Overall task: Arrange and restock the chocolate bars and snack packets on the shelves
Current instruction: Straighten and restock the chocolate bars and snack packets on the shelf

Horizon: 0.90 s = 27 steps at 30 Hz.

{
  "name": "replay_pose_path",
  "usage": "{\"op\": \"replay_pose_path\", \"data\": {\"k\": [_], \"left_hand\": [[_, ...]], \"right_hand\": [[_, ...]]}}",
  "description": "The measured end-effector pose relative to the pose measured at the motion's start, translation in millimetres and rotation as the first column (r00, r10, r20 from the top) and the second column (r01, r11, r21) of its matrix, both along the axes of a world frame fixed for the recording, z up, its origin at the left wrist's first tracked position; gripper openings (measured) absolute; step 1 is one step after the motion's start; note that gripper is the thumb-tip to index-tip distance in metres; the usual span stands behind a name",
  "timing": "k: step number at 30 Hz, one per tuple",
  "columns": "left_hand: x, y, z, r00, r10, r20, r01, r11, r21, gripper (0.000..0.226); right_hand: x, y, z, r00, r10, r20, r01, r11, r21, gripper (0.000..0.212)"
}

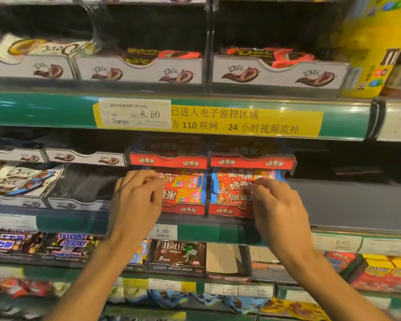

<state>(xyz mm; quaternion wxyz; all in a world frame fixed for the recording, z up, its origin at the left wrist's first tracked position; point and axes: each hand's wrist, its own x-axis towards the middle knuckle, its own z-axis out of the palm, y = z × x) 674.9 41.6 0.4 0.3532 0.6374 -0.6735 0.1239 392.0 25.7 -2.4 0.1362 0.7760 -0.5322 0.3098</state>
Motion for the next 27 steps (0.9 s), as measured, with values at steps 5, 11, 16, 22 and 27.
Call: {"op": "replay_pose_path", "data": {"k": [5, 11, 16, 22, 27], "left_hand": [[-12, 16, -12, 0.996, 0.019, 0.091, -0.025, 0.998, 0.065, 0.04], [-16, 20, -12, 0.984, 0.029, 0.174, -0.062, 0.981, 0.185, 0.071], [-16, 21, -11, 0.973, 0.048, 0.225, -0.094, 0.976, 0.196, 0.066], [-17, 26, -13, 0.976, 0.051, 0.213, -0.092, 0.978, 0.188, 0.064], [-23, 23, -15, 0.985, 0.051, 0.163, -0.083, 0.977, 0.194, 0.063]], "right_hand": [[5, 16, -8, 0.999, -0.004, -0.039, 0.004, 1.0, 0.0, 0.038], [19, 14, -5, 0.991, -0.051, -0.121, 0.072, 0.983, 0.169, 0.071], [23, 0, 4, 0.99, -0.057, -0.128, 0.084, 0.973, 0.216, 0.076], [20, 0, 9, 0.988, -0.045, -0.15, 0.084, 0.961, 0.265, 0.078], [17, 6, 10, 0.99, -0.035, -0.134, 0.07, 0.962, 0.263, 0.072]]}}
